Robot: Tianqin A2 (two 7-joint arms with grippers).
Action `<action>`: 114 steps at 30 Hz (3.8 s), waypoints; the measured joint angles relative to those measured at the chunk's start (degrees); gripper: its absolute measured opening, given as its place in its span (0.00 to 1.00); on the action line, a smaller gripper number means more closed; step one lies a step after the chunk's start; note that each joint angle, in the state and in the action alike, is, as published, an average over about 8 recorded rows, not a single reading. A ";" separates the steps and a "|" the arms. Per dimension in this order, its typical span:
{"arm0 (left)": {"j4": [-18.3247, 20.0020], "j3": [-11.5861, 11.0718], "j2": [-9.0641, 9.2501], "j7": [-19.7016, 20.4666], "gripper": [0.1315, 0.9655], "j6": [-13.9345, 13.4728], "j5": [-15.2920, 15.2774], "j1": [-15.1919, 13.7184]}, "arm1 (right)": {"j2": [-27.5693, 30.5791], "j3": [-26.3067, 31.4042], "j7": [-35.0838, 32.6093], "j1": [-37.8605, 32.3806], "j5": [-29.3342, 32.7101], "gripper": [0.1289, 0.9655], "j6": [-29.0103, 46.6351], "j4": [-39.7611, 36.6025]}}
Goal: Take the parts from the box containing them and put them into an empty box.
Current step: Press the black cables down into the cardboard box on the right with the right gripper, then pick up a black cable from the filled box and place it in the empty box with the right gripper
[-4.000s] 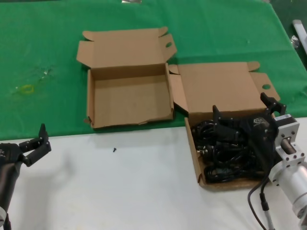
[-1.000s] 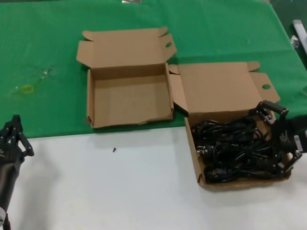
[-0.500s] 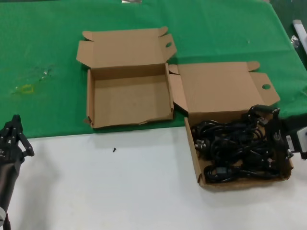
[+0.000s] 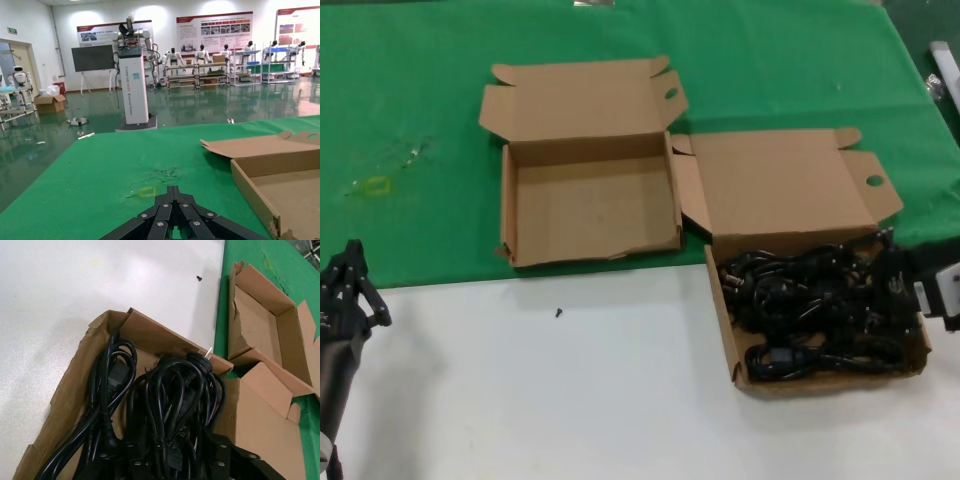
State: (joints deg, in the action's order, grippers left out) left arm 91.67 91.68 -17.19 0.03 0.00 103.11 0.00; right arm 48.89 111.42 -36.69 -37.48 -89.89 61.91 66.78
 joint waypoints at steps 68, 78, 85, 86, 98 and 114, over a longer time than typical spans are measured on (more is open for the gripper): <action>0.00 0.00 0.00 -0.02 0.01 0.00 0.01 0.00 | -19.78 5.18 9.80 -14.97 2.68 0.07 -7.35 -2.34; 0.00 0.00 0.00 -0.01 0.01 0.00 0.01 0.00 | -26.64 7.19 6.24 -18.02 3.81 0.06 -10.01 -9.77; 0.00 0.00 0.00 -0.01 0.01 0.00 0.01 0.00 | -30.39 7.59 1.82 -20.02 3.74 0.06 -11.23 -16.94; 0.00 0.00 0.00 -0.01 0.01 0.00 0.01 0.00 | -30.87 7.58 1.05 -20.29 3.68 0.06 -11.38 -18.09; 0.00 0.00 0.00 -0.01 0.01 0.00 0.01 0.00 | -35.71 6.25 -8.33 -23.21 2.34 0.06 -12.94 -30.46; 0.00 0.00 0.00 -0.01 0.01 0.00 0.01 0.00 | -42.18 0.70 -26.32 -29.92 -1.45 0.06 -15.18 -51.46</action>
State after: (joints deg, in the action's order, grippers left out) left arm 91.67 91.68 -17.19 0.01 0.00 103.12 0.00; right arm 6.71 112.12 -63.01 -67.41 -91.34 46.73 15.32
